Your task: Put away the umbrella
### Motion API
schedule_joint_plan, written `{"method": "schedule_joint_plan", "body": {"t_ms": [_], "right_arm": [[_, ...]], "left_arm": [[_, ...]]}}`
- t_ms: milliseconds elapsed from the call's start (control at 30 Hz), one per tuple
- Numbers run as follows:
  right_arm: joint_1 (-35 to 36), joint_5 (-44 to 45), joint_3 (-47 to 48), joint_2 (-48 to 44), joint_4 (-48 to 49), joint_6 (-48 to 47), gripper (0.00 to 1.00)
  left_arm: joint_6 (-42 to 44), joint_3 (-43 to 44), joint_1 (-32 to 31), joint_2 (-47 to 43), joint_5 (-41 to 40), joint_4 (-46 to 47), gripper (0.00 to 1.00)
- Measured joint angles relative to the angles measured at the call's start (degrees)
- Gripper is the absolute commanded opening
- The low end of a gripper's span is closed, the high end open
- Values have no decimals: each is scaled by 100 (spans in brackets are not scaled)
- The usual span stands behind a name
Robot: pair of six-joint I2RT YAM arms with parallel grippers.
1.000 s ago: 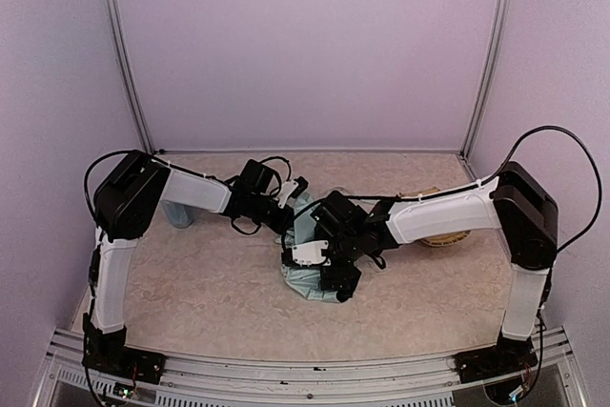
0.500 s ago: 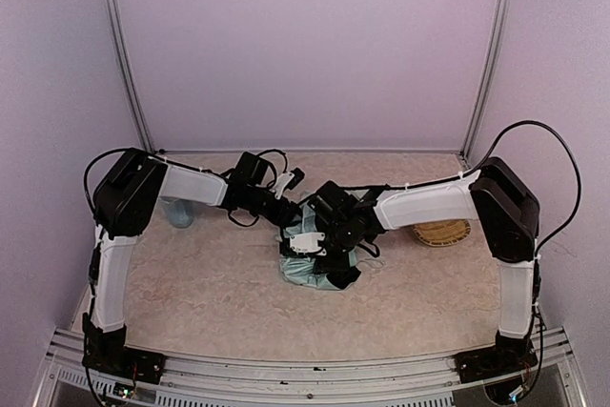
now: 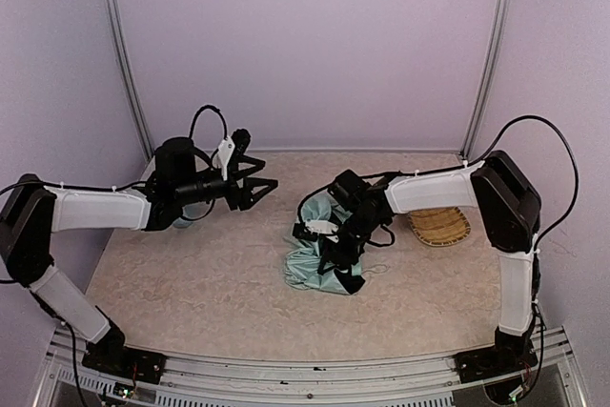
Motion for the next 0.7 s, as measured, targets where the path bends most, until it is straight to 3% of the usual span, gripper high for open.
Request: {"method": "schedule_joint_plan", "body": {"t_ms": [100,233,467,700], "right_arm": [[-188,-745,7,37,-398,37,33],[-238,-1462,39,151,-804,-4,33],[-400,-2564,269,529,-1340,-105,34],[-573,-3029,595,855,-1617,-66,41]], "left_arm": [[1469,-339,-984,-483,-103,-544,72],[3010,-372,-2022,-328,-376,-1722,75],[3679,-424,-2240,85,-321,-2179,78],[3901,-166,-2531,981,-501,-2433,79]]}}
